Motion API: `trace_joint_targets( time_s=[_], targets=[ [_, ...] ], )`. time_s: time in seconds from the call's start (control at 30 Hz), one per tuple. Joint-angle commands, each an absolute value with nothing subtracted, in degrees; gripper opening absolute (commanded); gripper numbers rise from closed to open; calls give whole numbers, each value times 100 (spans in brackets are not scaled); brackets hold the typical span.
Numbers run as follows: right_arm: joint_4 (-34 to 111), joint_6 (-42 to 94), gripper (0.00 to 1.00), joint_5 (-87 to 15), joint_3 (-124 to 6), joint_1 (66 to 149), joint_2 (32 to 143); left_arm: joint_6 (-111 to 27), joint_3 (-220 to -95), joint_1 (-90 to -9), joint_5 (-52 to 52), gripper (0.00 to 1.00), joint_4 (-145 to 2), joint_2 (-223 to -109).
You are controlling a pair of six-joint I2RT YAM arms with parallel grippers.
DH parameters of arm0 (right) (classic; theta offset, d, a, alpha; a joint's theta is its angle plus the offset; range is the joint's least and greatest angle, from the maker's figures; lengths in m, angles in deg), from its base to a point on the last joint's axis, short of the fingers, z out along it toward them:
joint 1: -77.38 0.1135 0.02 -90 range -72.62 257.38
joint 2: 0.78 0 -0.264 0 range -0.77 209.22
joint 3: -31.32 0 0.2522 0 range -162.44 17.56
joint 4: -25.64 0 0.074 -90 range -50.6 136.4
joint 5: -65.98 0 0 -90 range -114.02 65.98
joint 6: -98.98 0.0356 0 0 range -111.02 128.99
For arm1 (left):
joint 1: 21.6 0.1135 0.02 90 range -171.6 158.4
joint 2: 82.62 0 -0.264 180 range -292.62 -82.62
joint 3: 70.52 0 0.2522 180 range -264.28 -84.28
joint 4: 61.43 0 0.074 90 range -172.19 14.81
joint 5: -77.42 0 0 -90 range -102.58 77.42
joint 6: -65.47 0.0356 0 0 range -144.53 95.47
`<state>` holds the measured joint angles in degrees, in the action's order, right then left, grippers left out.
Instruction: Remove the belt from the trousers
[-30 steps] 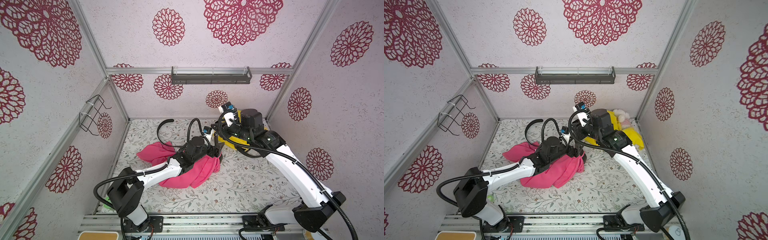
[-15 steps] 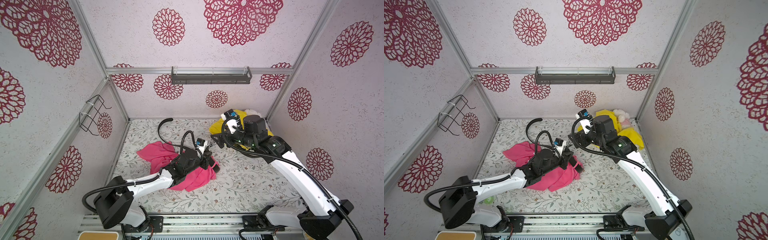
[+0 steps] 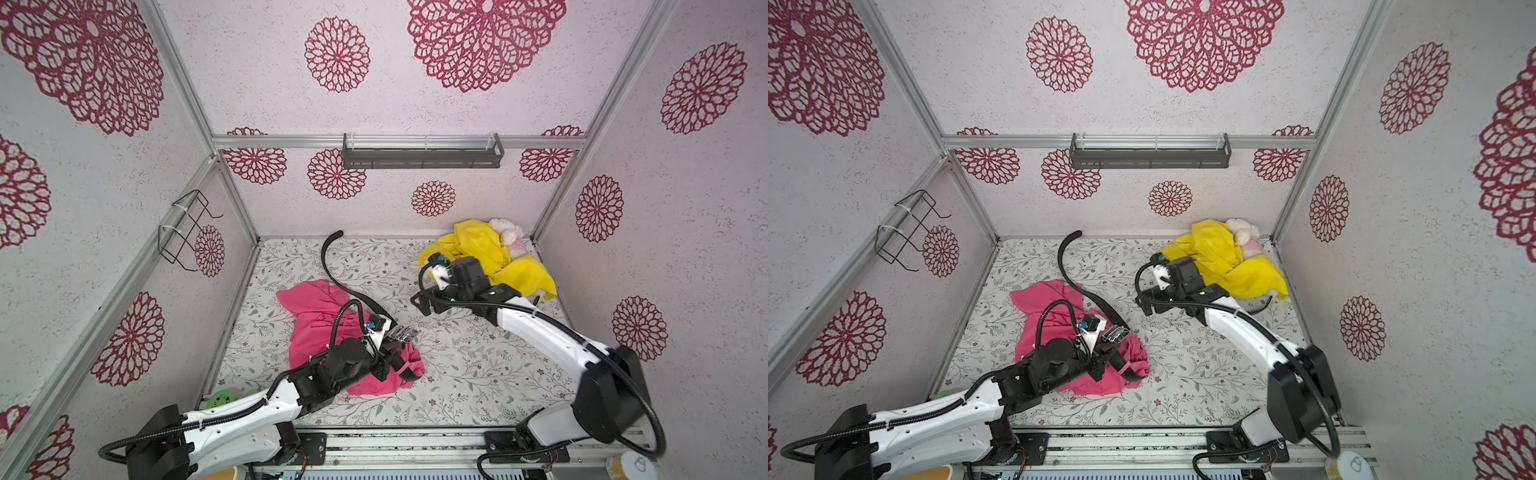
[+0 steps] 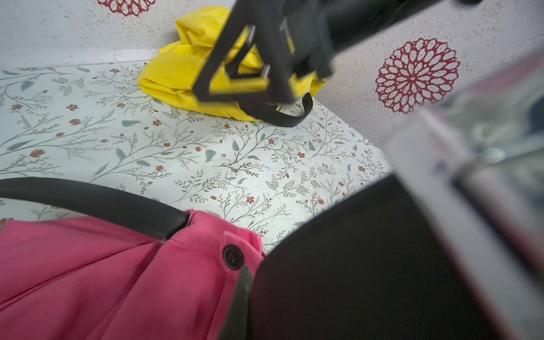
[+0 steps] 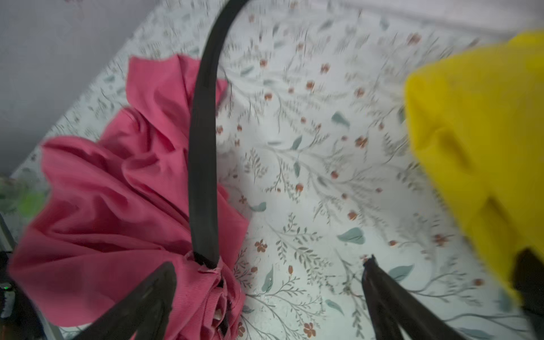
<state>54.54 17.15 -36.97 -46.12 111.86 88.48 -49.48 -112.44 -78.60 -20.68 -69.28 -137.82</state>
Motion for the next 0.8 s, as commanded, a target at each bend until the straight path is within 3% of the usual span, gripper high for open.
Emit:
trace_joint_targets(
  time_s=[0.0, 0.27, 0.33, 0.5, 0.63, 0.77],
  targets=[
    [4502, 2178, 99, -4073, -4634, 11620, 9240, -5110, -11259, -7926, -2311, 0, -7488, -13434],
    [3484, 3090, 98, -4842, -4881, 12089, 10577, -5228, -11144, -7935, -2656, 0, -8393, -12507],
    [3344, 3291, 92, -5025, -5051, 12205, 10863, -5195, -11146, -7935, -2814, 0, -8551, -12347],
    [3240, 3688, 54, -5258, -5405, 12317, 11491, -5060, -11217, -7926, -3139, 0, -8969, -12081],
    [3505, 3650, 3, -4668, -5315, 12040, 11419, -4969, -11368, -7924, -3563, 0, -9402, -11750],
    [3893, 3529, 0, -4061, -4999, 11260, 10583, -4590, -11502, -7820, -3899, 0, -9500, -11333]
  ],
)
